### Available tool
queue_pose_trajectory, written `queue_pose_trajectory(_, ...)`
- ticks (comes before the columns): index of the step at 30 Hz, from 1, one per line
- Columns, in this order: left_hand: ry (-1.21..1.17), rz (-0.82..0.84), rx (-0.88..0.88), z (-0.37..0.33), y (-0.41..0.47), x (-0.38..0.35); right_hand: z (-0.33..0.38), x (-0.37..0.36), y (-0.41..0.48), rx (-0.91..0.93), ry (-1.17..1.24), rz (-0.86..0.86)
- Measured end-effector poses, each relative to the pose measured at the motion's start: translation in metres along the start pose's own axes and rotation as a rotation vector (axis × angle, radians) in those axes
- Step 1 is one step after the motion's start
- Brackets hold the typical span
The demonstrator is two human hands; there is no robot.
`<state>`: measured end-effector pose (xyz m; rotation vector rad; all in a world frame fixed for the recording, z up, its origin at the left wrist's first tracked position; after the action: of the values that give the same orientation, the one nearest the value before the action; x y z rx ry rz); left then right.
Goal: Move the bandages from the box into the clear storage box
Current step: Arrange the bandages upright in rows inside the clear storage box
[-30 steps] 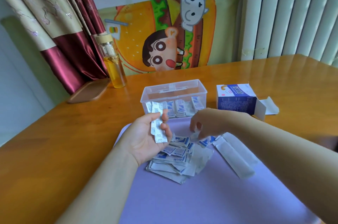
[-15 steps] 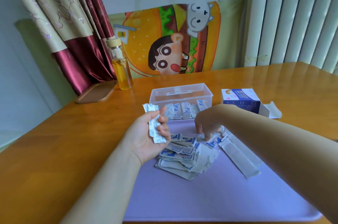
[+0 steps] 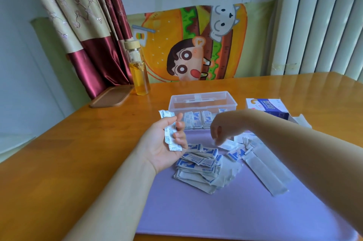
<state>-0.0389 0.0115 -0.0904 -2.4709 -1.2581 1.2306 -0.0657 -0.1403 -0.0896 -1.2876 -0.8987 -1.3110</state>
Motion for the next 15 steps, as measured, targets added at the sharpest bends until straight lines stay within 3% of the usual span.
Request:
queue_pose_trajectory(6,0.019,-0.022,-0.013,0.003,0.005,0.004,0.015,0.065,-0.025,0.034,0.516,-0.437)
queue_pose_trajectory(10,0.162,0.054,-0.048,0.01,0.002,-0.009,0.047,0.073,-0.044,0.095,0.945,-0.345)
queue_pose_trajectory(12,0.242,0.129,-0.044,0.017,-0.003,-0.018,0.062,0.068,-0.05,0.112,0.938,-0.306)
queue_pose_trajectory(15,0.291,0.159,-0.034,0.023,-0.012,-0.021,0.067,0.062,-0.052,0.058,0.776,-0.437)
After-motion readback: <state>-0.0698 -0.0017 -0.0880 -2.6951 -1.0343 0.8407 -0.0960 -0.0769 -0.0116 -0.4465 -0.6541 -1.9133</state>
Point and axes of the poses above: each hand's wrist, its own y-axis towards the middle knuckle, its own x-axis out of the back of the hand, z = x × y, the point moved 7 cm from there along y, towards the middle knuckle, and after that the axes turned 11 degrees about -z, right-handed, at the moved point
